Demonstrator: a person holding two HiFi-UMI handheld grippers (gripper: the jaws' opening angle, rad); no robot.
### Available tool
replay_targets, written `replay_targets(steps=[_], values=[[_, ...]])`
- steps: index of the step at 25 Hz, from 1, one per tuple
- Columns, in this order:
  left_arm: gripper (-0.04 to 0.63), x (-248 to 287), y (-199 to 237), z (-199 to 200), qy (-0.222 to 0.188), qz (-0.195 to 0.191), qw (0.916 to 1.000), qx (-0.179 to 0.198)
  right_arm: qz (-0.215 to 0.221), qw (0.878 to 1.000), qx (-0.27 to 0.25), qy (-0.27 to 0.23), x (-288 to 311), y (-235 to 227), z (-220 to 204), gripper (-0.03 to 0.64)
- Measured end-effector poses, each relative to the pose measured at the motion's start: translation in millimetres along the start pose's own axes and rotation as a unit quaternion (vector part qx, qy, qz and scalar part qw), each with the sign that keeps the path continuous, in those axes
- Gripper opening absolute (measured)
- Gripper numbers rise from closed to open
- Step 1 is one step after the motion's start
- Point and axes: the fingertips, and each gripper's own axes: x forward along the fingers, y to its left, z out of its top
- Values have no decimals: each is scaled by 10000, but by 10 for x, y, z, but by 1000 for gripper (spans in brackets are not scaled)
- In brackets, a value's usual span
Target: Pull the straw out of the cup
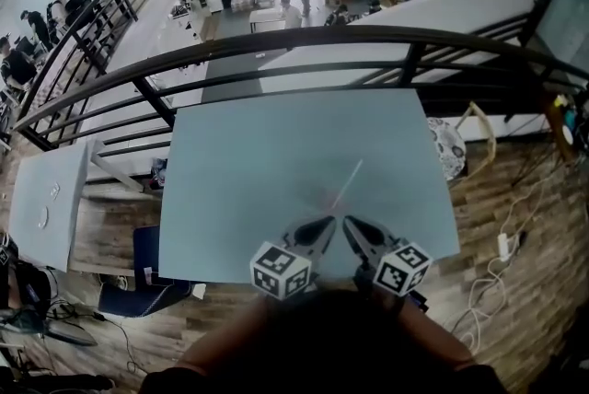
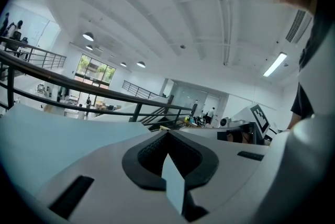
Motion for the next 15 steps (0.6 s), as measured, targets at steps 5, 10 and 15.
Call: replay_targets(steps=[5,10,15], values=[[11,-153,92,-38,-12,2,10000,8,5,10000,31,-23,84,121,-102,11],[11,-208,161,-103,31,-21,9999,-94,-63,10000,63,3,125,137,-165,11],[11,-139,183,-120,90,-87,9998,-128,-165,9998,144,-6,141,37,-150,11]])
